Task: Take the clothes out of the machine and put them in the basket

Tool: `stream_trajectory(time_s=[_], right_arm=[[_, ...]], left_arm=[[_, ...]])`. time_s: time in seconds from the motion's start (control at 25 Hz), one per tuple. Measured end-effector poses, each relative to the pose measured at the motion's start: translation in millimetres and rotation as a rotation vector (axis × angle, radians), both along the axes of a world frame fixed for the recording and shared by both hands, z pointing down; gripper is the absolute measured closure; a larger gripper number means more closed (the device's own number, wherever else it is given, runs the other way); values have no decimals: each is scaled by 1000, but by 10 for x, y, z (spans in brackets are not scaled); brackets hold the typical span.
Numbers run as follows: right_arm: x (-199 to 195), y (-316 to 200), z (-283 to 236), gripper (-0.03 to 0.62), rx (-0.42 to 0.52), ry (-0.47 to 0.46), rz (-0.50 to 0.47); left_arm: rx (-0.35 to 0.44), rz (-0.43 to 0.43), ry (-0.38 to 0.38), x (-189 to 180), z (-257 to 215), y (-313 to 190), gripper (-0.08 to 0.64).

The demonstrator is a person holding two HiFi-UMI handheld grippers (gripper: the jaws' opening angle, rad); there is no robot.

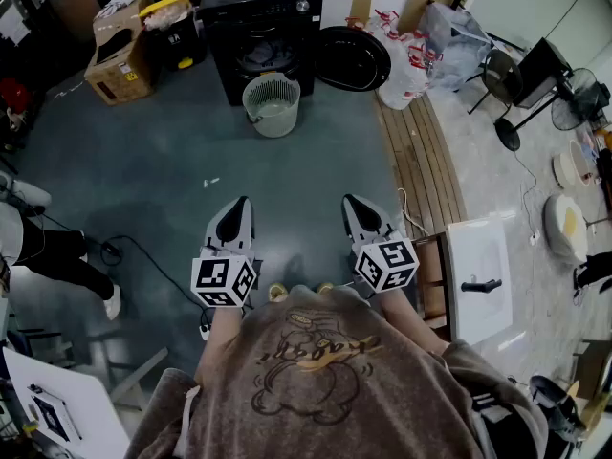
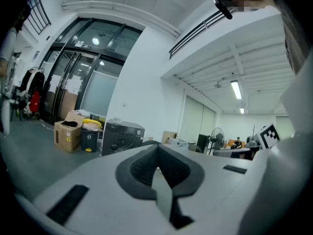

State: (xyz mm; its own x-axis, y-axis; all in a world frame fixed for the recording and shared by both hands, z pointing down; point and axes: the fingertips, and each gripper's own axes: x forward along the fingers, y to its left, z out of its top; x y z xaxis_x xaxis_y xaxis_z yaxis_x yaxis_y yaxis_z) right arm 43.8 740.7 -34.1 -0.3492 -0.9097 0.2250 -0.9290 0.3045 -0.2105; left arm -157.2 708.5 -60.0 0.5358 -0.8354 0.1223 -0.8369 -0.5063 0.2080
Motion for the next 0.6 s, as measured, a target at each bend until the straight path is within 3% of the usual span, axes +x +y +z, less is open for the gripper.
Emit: stream_trajectory(time_s=[0.6], right_arm=[[-376,-80,209,606,-32,-30,72]], left_arm=[[-17,52,-38,-419,155,-156,555]])
